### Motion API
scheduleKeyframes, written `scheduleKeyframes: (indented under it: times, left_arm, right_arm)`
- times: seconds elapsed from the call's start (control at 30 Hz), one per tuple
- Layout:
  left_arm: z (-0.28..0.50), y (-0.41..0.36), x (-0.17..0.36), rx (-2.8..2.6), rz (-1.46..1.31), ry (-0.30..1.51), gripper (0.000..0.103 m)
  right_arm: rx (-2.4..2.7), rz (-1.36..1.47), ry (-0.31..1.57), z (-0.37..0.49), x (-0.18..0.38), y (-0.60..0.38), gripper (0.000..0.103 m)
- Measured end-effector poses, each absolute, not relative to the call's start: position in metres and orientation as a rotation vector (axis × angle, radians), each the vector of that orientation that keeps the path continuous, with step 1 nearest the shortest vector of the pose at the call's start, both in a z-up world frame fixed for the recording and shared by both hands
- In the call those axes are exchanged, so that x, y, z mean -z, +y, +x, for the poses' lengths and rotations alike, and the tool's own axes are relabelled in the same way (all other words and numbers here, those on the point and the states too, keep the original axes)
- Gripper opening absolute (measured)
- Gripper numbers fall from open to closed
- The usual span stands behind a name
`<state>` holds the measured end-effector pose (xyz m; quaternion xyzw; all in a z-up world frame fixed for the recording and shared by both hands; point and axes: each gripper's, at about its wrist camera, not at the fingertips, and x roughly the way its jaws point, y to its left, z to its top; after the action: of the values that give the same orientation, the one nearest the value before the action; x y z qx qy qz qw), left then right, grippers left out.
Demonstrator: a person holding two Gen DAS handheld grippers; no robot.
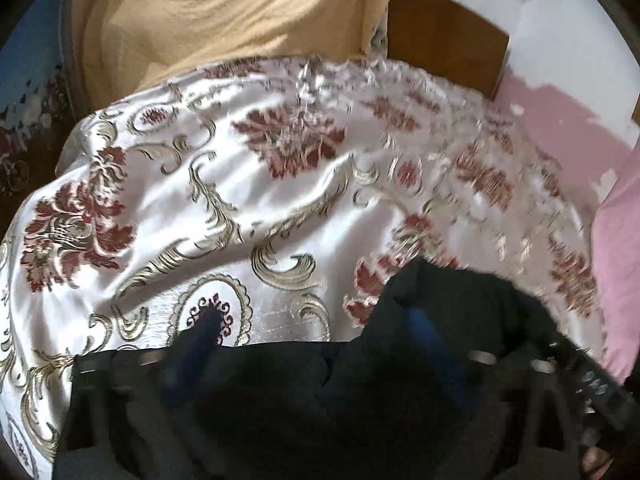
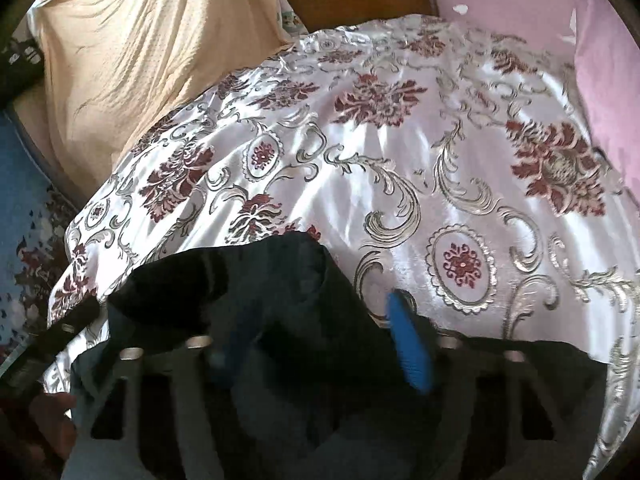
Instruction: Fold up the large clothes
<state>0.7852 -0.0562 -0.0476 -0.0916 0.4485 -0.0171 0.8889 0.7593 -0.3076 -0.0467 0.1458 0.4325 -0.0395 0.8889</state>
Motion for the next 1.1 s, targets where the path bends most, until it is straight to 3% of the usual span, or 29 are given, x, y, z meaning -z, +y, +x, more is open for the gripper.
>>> scheduleKeyframes:
  times: [0.03,0.07,0.1,0.3,0.57,0.8,1.1]
  left_arm:
    - [0.785,-0.056,0.051,0.062,-0.205,0.933,0.040]
    - [0.783,-0.056,0.052,0.113,-0.239,0.928,0.009]
    - [0.778,-0.054,0.050,0.146,-0.266,0.911,0.007]
    - [0.718,-0.043,0.005,0.156,-0.267,0.764,0.006]
    - [0.620,-0.019,-0.023,0.146,-0.249,0.735,0.005]
    - [0.581,-0.012,0.018,0.116,-0.248,0.822,0.005]
    - [0.595,-0.024,0.078,0.119,-0.173,0.864,0.005]
  right_arm:
    - [0.054,0.324,0.894,0.758,0.050,-0.308,0.026]
    - [0.031,0.336,0.881,0.754,0.051,-0.307,0.023]
    - [0.023,0.329,0.854,0.747,0.050,-0.305,0.020]
    - [-0.043,0.249,0.700,0.697,0.018,-0.304,0.014]
    - [-0.132,0.060,0.616,0.593,-0.024,-0.301,0.011]
    - [-0.149,-0.077,0.653,0.526,0.000,-0.295,0.010]
    - [-0.088,-0.054,0.727,0.539,0.071,-0.302,0.010]
